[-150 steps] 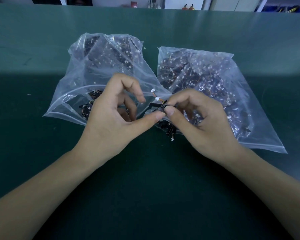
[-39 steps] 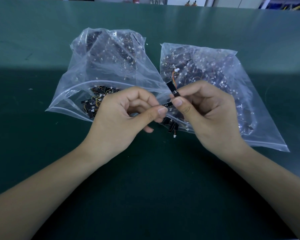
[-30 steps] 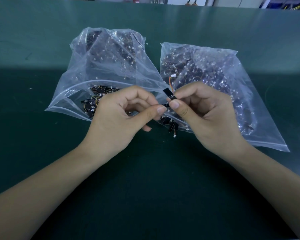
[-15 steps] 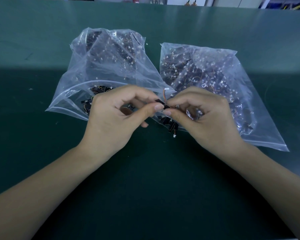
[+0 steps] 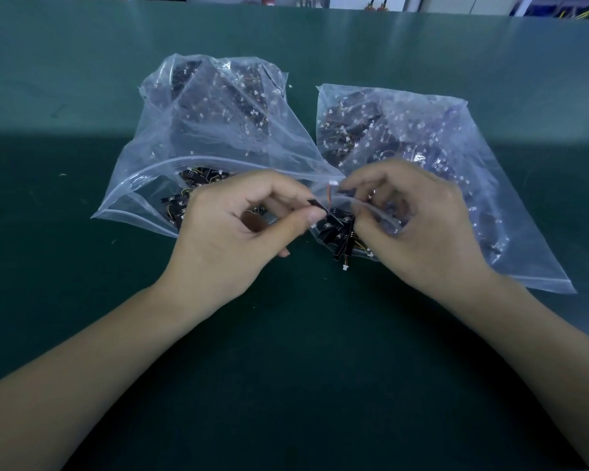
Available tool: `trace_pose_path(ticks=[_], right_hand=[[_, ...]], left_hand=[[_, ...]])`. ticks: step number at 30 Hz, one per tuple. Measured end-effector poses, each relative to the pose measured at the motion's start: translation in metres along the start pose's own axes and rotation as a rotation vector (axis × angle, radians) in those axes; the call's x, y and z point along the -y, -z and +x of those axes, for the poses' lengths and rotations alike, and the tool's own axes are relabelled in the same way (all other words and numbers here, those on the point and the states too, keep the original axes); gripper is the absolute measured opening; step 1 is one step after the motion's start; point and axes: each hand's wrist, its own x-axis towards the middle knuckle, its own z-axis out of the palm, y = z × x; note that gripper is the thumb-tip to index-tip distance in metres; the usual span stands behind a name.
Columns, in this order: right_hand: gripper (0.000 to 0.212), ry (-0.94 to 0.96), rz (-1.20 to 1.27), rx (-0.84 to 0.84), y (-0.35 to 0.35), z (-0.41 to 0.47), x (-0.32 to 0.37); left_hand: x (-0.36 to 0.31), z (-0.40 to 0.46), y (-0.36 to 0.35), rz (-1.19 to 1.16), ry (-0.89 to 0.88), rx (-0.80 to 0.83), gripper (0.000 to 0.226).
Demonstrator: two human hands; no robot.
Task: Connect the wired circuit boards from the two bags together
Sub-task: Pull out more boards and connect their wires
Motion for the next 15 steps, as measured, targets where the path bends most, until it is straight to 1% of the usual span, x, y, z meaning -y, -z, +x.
trace_pose_path(ticks=[3,7,11,13,15], right_hand=[[0.031,-0.062,0.141,-0.046,0.000,0.000,0.003],[0.029,-0.107,0.265,-0.055,-0.001,-0.001,0.007],[0.025,-0.156,0.340,-0.055,0.000,0.001,0.009],[0.020,-0.167,0.363,-0.048,0.000,0.001,0.010],[0.017,-0.179,0.382,-0.040,-0.001,0.001,0.012]], left_hand=[[0.002,-0.001,-0.001,0.168,-0.147,0.077,0.006],[0.005,0.002,-0.001,0.340,-0.304,0.139,0.008],[0.006,0.006,-0.002,0.562,-0.466,0.083,0.010],[0.003,0.008,-0.003,0.725,-0.523,0.055,0.012],[0.000,0.007,-0.006,0.924,-0.533,0.090,0.013]])
